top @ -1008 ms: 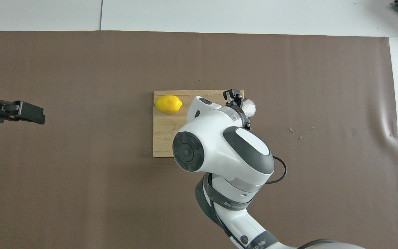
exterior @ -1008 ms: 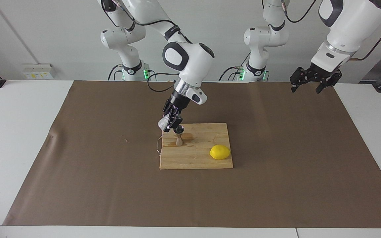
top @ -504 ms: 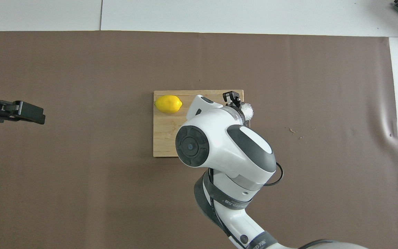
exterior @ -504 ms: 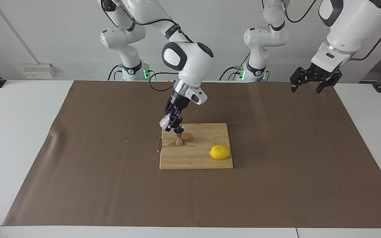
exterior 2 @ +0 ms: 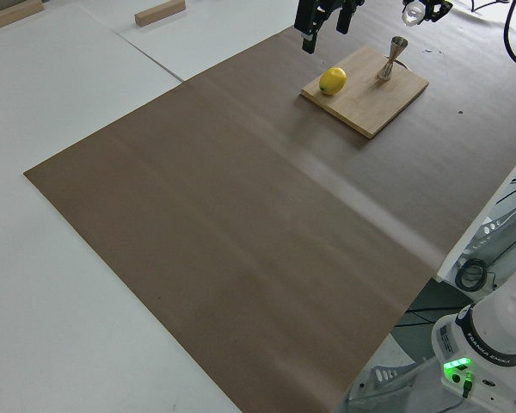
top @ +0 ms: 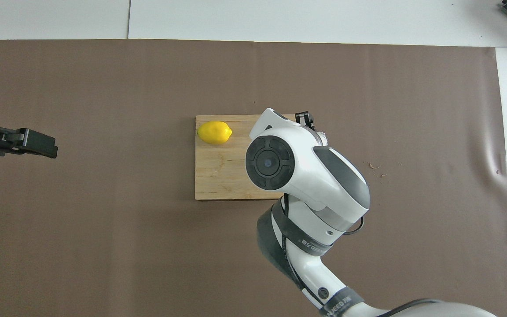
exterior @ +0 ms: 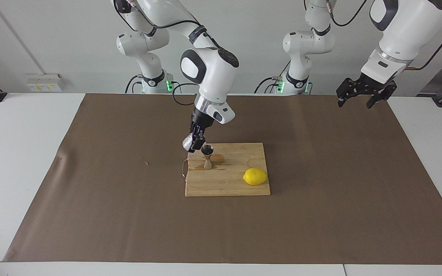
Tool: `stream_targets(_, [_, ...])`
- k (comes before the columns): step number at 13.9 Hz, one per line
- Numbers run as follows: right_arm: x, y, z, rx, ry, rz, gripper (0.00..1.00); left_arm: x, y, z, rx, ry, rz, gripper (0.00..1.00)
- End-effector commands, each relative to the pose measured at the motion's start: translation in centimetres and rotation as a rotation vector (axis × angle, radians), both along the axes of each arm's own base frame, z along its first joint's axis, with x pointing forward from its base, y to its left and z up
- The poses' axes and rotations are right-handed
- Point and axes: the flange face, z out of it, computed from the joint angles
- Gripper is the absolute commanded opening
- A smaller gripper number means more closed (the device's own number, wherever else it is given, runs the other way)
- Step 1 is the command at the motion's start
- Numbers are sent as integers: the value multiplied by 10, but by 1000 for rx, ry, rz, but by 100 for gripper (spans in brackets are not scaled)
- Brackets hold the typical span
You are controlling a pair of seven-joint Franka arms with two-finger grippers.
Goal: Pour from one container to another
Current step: 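Carry the clear glass back and lower it onto the table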
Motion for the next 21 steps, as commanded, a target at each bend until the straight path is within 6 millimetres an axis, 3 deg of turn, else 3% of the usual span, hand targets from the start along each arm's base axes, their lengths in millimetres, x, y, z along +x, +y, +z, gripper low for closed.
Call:
stream_targets(1, [7,-19,7,43,51,5,0,-9,1,1,1,2,8,100])
stream_targets(3, [19,-49,0,105,118,-27,0,-9,1,1,1,2,8,100])
stream_targets(6, [32,-75,-7,164,134,-20,0,-9,1,1,1,2,8,100])
stream_targets(13, [27,-137,-40,262,253,-110,0,-9,1,1,1,2,8,100])
stream_targets(21, [23,-233,-94,443,309,-65,0,-9,1,1,1,2,8,100])
